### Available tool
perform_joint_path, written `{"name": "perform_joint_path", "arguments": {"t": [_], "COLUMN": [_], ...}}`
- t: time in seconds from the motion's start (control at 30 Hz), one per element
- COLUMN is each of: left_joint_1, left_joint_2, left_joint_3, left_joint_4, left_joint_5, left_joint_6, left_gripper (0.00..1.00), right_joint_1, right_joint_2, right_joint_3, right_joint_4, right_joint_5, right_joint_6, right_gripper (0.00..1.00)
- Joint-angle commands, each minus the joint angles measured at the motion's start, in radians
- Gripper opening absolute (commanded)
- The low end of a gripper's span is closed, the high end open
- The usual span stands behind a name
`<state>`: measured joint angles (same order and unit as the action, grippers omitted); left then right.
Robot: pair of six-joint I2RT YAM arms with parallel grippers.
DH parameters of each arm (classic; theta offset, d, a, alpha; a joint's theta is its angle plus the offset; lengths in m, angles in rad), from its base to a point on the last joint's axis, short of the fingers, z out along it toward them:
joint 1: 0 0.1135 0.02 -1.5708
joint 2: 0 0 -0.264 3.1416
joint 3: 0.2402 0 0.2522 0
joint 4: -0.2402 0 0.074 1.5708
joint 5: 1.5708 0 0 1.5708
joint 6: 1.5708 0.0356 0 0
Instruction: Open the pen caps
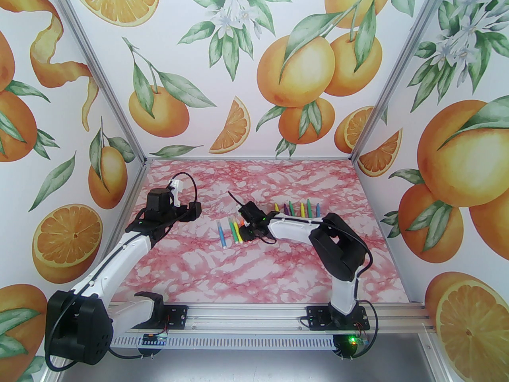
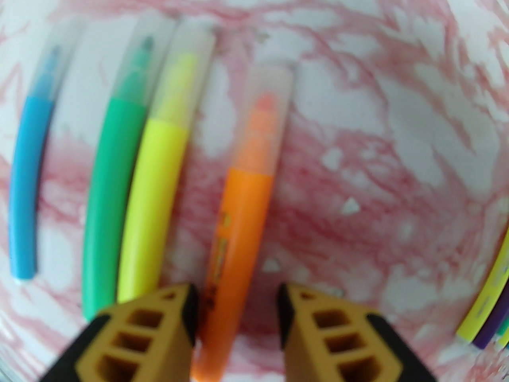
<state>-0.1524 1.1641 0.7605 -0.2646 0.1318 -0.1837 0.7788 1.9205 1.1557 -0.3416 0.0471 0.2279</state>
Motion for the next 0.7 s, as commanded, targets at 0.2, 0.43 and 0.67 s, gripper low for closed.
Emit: {"name": "perform_joint_path", "arguments": {"t": [0.2, 0.43, 0.67], "left_joint_1": [0.006, 0.006, 0.005], "left_joint_2": [0.0, 0.035, 0.065], "left_joint_3": [-0.009, 0.002, -0.006], "left_joint_4": [0.027, 0.043, 0.119], "left_joint_5": [0.025, 0.136, 0.262], "left_joint_6": [-0.014, -0.029, -0.079], "left_gripper": [0.86, 0.87, 0.86], "right_joint_1": [0.005, -0.009, -0.056], "right_joint_2": [0.067, 0.032, -0.079], "right_joint_3": [0.051, 0.041, -0.047], "right_joint_4": [-0.09, -0.088, 0.02], "right_joint_5": [0.085, 0.091, -0.05], "right_joint_6": [0.014, 0.018, 0.029], "right_gripper": [0.3, 0.13, 0.06]}}
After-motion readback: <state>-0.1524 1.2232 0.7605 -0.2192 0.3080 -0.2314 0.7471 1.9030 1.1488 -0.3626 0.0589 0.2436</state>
